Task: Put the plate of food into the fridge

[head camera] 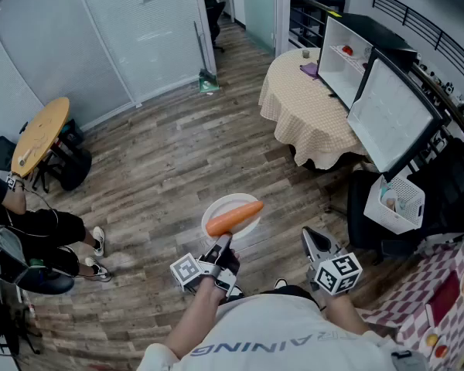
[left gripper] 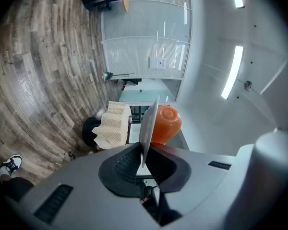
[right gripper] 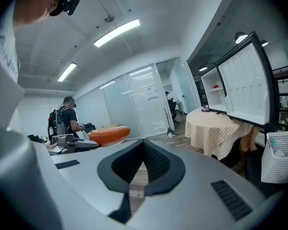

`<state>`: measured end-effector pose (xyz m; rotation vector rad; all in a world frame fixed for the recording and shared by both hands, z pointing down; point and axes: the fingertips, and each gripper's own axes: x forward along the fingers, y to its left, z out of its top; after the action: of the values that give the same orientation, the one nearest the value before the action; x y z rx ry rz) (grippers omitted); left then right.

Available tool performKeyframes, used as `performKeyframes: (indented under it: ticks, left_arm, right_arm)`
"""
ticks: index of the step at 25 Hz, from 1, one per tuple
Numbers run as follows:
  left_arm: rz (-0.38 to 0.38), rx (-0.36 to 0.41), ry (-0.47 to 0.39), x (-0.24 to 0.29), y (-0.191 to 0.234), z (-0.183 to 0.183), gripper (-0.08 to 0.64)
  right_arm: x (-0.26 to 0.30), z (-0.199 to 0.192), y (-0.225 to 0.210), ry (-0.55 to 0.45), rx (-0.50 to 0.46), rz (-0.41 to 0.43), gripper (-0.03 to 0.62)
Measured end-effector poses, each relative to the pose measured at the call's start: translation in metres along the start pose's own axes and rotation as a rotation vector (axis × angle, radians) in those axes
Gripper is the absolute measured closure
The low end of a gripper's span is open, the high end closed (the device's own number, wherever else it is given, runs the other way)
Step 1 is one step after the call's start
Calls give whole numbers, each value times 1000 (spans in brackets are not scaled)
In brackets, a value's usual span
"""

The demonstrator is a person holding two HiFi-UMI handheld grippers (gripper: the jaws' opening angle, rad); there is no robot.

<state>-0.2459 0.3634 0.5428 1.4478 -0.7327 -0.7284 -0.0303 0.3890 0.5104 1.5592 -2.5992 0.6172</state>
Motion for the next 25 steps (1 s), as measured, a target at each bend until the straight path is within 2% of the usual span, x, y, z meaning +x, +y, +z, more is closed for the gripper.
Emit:
performKeyframes:
  ticks: [13, 16, 25]
  left_arm:
    - [9, 12, 1, 0, 0, -1, 529]
    - [8, 13, -2, -1, 0, 1, 529]
    - [-1, 17, 5, -18, -1, 24, 529]
  right_arm:
    - [3, 4, 0, 6, -8, 17, 571]
    - [6, 5, 3, -9, 18, 36, 571]
    - [22, 2, 22, -7, 32, 11, 571]
